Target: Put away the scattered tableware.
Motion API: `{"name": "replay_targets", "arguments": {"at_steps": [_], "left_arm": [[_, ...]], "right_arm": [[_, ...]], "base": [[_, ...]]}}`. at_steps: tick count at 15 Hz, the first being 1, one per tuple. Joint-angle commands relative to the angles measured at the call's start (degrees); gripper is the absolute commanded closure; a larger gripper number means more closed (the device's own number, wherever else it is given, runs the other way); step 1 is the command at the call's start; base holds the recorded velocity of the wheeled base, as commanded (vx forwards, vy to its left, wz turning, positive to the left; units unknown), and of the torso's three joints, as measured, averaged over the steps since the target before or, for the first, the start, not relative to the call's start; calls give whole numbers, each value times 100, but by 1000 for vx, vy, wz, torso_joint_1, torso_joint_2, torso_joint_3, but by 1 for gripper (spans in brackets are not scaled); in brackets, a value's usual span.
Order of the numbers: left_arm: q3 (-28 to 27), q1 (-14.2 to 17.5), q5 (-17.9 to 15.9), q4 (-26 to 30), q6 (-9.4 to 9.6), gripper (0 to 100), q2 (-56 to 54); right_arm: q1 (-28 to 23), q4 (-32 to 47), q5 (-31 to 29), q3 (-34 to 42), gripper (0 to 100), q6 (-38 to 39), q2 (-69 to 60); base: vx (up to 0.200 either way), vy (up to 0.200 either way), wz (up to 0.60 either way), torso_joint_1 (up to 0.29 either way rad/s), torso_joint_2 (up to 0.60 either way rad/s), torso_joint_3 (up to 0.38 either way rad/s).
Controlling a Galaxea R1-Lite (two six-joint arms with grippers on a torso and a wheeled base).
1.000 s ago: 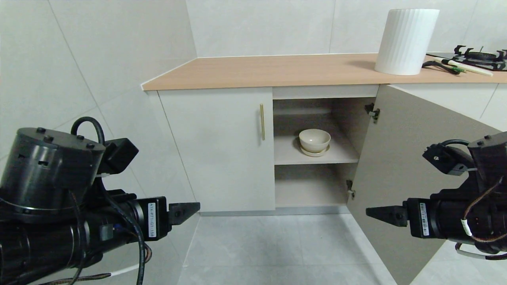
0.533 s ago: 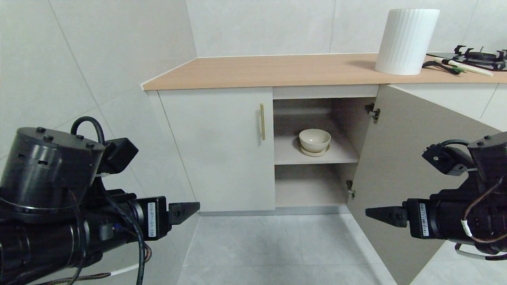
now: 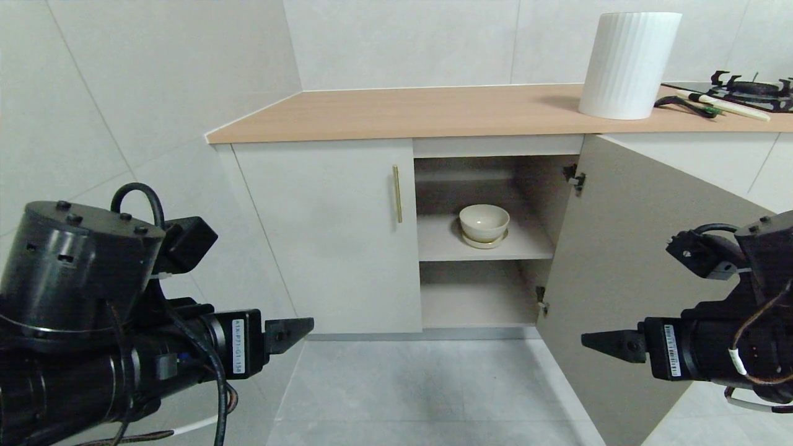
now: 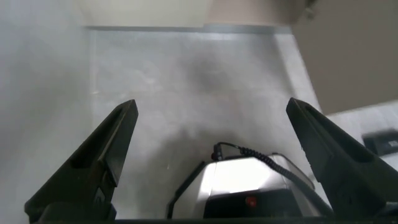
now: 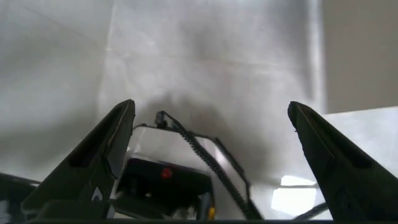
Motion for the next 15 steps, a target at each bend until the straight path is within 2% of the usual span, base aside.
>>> {"name": "replay_targets", "arguments": {"at_steps": [1,6,9,12,15], "left_arm": [[-4,8,8,6,-5,0,9],[-4,8,8,6,-5,0,9],[-4,8,8,6,-5,0,9],[-4,8,8,6,-5,0,17],[-4,8,8,6,-5,0,17]], "right_arm": [[6,125,-10,-10,0,-133,-122],[-29,810,-309,-28,0,-564,-297],[-108,1373,-494,-230,0,-652,-464],[-820,2137,-511,-617,0,-924,-614],[-1910,2155,-538,-766,0,-1451,-675]], "base": [[0,-200,0,-2,7,2],[0,-200,0,7,1,-1],[0,0,0,0,0,0],[0,0,0,0,0,0],[0,0,0,0,0,0]]}}
